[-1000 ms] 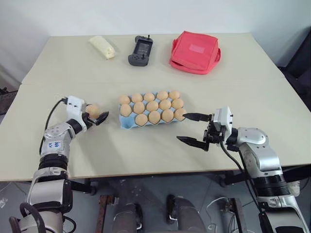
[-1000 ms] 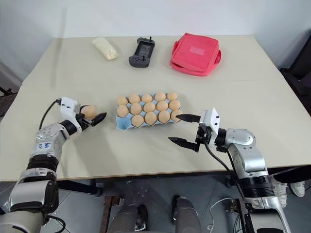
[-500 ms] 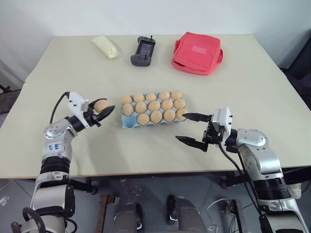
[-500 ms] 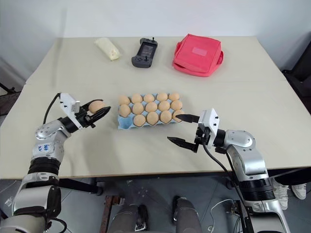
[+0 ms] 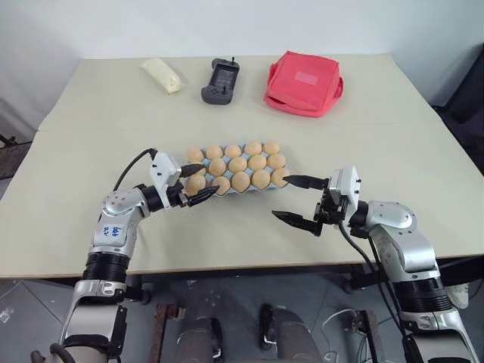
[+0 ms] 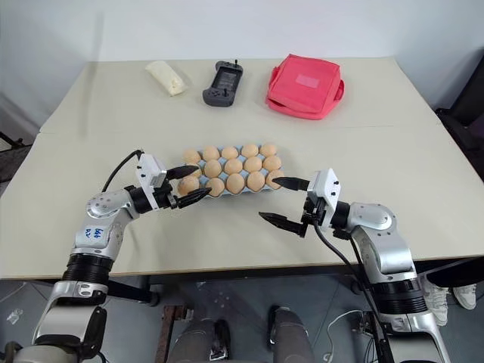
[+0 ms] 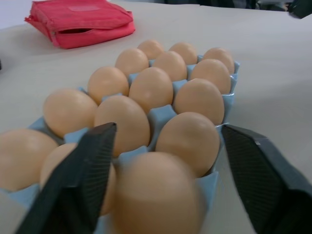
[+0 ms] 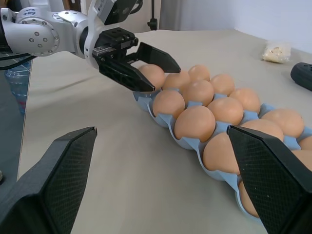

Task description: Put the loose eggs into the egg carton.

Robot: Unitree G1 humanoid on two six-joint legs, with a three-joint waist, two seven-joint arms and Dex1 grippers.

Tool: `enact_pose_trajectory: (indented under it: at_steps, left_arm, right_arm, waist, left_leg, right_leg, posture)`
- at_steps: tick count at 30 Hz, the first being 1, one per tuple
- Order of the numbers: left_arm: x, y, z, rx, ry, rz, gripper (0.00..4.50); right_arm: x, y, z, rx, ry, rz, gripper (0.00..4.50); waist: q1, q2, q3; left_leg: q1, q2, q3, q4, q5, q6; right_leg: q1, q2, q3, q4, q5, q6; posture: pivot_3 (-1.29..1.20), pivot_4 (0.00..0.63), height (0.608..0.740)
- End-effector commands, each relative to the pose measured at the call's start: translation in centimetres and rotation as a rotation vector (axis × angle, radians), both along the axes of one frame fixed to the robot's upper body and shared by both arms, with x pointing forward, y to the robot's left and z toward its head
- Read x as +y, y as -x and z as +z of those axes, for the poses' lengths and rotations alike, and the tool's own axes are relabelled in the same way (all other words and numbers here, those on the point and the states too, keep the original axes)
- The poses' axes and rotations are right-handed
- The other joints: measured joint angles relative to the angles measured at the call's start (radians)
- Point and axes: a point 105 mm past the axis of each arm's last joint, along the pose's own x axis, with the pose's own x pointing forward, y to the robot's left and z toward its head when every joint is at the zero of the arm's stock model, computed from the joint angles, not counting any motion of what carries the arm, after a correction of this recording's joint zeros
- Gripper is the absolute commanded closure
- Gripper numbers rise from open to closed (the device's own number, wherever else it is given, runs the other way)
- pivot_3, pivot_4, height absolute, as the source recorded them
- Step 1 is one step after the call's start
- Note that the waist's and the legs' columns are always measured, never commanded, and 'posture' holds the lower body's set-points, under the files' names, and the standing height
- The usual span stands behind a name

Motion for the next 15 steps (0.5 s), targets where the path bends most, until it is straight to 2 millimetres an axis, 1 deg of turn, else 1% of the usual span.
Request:
enact_pose_trajectory:
  at_steps: [1,2,3,5,6,7,8,9,10,12,15]
  left_arm:
    - [1.7,1.0,2.1,-0.066,-0.007,0.008,0.25]
    - [2.3,1.3,2.4,-0.067,-0.012,0.016,0.25]
    - [3.4,1.9,2.5,-0.061,-0.028,0.024,0.25]
    - [4.6,2.9,2.6,-0.048,-0.054,0.03,0.25]
    - [5.6,3.8,2.4,-0.031,-0.081,0.033,0.25]
    - [6.2,4.4,2.2,-0.019,-0.099,0.033,0.25]
    - [7.4,5.4,1.7,0.011,-0.131,0.036,0.25]
    - [8.2,6.1,1.3,0.032,-0.151,0.037,0.25]
    - [9.2,6.6,0.8,0.049,-0.176,0.062,0.25]
    - [10.5,7.3,0.1,0.072,-0.205,0.103,0.25]
    - [11.4,7.6,-0.1,0.064,-0.215,0.146,0.25]
  right_arm:
    - [0.1,0.5,1.0,-0.041,-0.018,0.006,0.0]
    - [0.0,0.5,1.1,-0.041,-0.016,0.0,0.0]
    - [-0.4,0.5,1.0,-0.038,-0.01,-0.012,0.0]
    - [-0.9,0.5,0.8,-0.032,0.0,-0.027,0.0]
    - [-1.4,0.4,0.7,-0.026,0.008,-0.038,0.0]
    - [-1.7,0.4,0.6,-0.022,0.013,-0.045,0.0]
    - [-2.3,0.2,0.4,-0.017,0.023,-0.059,0.0]
    - [-2.7,0.2,0.3,-0.014,0.03,-0.069,0.0]
    - [-3.1,0.0,0.2,-0.01,0.034,-0.08,0.0]
    - [-3.6,-0.2,0.0,-0.005,0.041,-0.094,0.0]
    - [-4.0,-0.3,-0.1,-0.004,0.047,-0.102,0.0]
  waist:
    - [-0.002,0.0,0.0]
    - [-0.003,0.0,0.0]
    - [-0.004,0.0,0.0]
    - [-0.003,0.0,0.0]
    - [-0.002,0.0,0.0]
    - [-0.003,0.0,0.0]
    - [-0.002,0.0,0.0]
    - [-0.003,0.0,0.0]
    - [-0.002,0.0,0.0]
    - [-0.001,0.0,0.0]
    - [0.005,0.0,0.0]
  left_leg:
    - [0.0,0.0,0.0,0.0,0.0,0.0]
    - [0.0,0.0,0.0,0.0,0.0,0.0]
    - [0.0,0.0,0.0,0.0,0.0,0.0]
    - [0.0,0.001,0.0,-0.001,0.0,-0.001]
    - [0.0,0.001,0.0,-0.001,0.0,-0.001]
    - [0.0,0.001,0.0,-0.001,0.0,-0.001]
    - [0.0,0.001,0.0,-0.002,-0.001,-0.002]
    - [0.0,0.001,0.0,-0.002,-0.001,-0.002]
    - [0.0,0.001,0.0,-0.002,-0.004,-0.006]
    - [0.0,0.001,0.0,-0.002,-0.005,-0.004]
    - [0.0,0.001,-0.001,-0.002,-0.006,-0.004]
  right_leg:
    - [0.0,0.0,0.0,0.0,0.0,0.0]
    - [0.0,0.0,0.001,0.0,0.0,0.0]
    - [0.0,0.0,0.002,0.0,0.0,0.0]
    - [-0.001,0.0,0.004,-0.001,0.0,0.0]
    - [-0.001,0.0,0.006,-0.001,0.0,-0.001]
    - [-0.001,0.0,0.006,-0.001,0.0,-0.001]
    - [-0.001,0.0,0.007,-0.002,-0.001,-0.001]
    - [-0.001,0.0,0.007,-0.002,-0.001,-0.001]
    - [-0.001,0.0,0.007,-0.003,-0.001,-0.001]
    - [-0.001,0.0,0.008,-0.004,-0.001,-0.001]
    - [-0.001,-0.001,0.007,-0.004,-0.001,-0.001]
  posture:
    - [0.0,0.15,0.74]
    - [0.0,0.15,0.74]
    - [0.0,0.15,0.74]
    - [0.0,0.15,0.74]
    - [0.0,0.15,0.74]
    - [0.0,0.15,0.74]
    - [0.0,0.15,0.74]
    - [0.0,0.15,0.74]
    - [0.0,0.15,0.74]
    - [0.0,0.15,0.74]
    - [0.0,0.15,0.74]
